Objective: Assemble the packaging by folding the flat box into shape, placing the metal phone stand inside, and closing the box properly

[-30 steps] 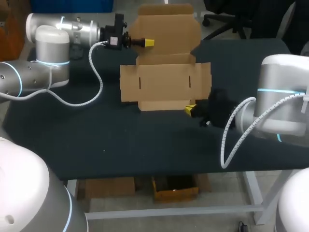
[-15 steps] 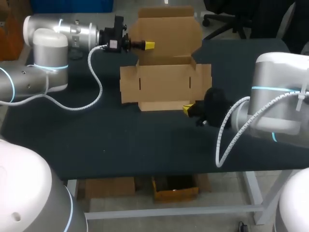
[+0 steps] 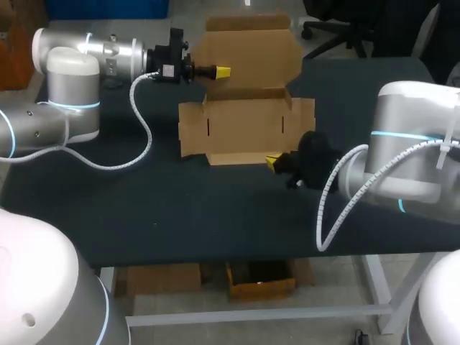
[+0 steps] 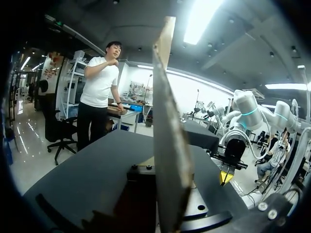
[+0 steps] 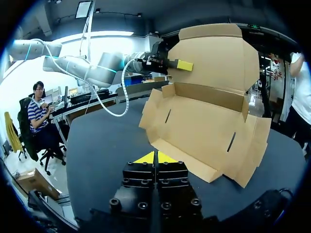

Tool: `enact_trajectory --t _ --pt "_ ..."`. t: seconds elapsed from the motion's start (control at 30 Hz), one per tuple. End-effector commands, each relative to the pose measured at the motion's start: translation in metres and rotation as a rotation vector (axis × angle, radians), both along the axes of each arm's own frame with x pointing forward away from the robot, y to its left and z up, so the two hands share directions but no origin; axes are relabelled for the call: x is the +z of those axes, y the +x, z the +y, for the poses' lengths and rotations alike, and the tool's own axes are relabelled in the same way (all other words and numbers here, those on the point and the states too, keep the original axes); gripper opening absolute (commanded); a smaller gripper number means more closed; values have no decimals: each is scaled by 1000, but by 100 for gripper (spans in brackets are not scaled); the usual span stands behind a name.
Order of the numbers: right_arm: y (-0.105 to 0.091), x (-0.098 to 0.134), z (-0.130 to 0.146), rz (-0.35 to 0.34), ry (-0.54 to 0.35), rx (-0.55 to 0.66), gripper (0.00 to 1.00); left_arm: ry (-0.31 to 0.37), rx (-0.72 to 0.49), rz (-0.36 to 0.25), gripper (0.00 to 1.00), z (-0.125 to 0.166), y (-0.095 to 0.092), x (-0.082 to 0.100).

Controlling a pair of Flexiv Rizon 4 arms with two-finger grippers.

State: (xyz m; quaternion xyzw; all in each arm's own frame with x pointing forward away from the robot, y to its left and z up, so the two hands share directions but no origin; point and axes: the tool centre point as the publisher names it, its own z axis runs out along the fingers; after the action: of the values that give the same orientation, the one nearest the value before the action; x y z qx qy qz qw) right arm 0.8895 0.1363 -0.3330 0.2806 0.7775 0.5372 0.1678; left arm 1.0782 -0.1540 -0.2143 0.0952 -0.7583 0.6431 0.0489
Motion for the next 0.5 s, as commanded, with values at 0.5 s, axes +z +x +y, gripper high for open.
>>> enact_trajectory --t 0.5 --pt "1 -33 27 -87 44 -73 0 -9 -3 -2 0 3 -1 0"
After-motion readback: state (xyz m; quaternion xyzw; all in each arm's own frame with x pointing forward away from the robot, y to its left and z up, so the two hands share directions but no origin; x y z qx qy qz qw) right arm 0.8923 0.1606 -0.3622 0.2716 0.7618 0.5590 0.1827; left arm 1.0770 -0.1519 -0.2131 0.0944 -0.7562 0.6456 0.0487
